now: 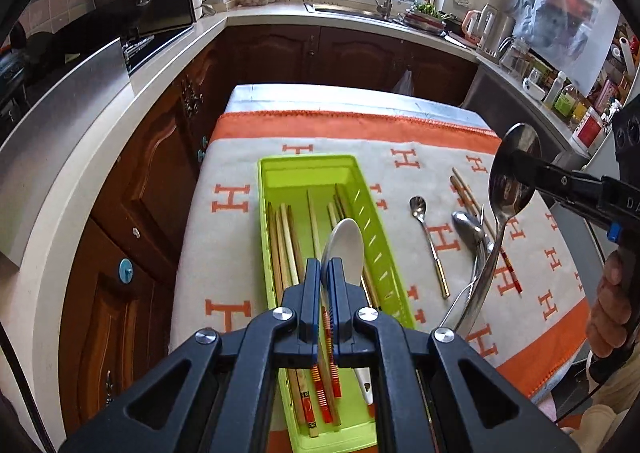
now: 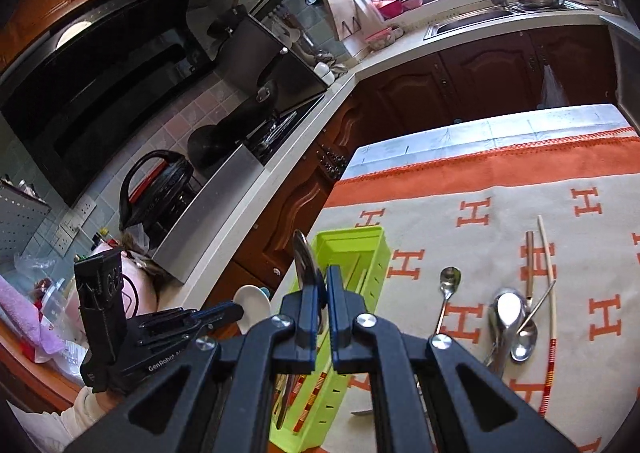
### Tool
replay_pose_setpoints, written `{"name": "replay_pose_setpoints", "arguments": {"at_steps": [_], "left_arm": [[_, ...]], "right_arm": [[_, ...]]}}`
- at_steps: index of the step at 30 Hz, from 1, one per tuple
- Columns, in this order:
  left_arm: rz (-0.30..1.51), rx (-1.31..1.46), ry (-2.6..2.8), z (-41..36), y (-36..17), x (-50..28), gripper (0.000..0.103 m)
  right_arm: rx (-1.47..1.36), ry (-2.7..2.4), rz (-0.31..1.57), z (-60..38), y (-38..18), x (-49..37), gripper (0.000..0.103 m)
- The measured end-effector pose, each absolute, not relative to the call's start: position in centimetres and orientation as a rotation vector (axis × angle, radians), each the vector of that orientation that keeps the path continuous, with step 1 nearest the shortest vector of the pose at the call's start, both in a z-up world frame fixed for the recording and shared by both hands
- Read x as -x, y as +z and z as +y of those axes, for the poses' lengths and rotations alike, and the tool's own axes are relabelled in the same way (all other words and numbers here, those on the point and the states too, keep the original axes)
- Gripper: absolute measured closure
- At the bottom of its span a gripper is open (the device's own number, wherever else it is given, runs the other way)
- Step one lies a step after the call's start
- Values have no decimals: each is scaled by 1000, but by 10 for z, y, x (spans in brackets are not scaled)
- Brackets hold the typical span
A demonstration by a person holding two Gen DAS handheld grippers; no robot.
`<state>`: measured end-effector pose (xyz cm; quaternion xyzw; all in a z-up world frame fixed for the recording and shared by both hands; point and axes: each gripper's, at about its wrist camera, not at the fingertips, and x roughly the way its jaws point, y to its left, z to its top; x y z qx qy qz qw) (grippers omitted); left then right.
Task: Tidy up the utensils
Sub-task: 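Carry the white ceramic spoon and steel spoon into the green tray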
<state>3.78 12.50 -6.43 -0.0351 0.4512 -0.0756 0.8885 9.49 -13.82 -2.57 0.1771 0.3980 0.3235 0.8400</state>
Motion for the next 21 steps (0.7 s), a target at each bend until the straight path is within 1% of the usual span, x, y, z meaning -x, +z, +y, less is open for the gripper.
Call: {"name": "replay_pose_setpoints", "arguments": {"at_steps": [7, 13, 17, 21], "left_arm": [[1019, 79, -147, 124, -108, -41, 100], [1009, 101, -121, 127, -116, -44, 99], [991, 153, -73, 137, -111, -48, 92], [971, 171, -47, 144, -106, -47, 79]], "right_arm": [[-242, 678, 920, -95, -53, -98, 99], [-190, 680, 994, -70, -78, -108, 100], [-151, 673, 1022, -55, -90, -115, 100], [-132, 670, 1045, -42, -100, -124, 100]]}}
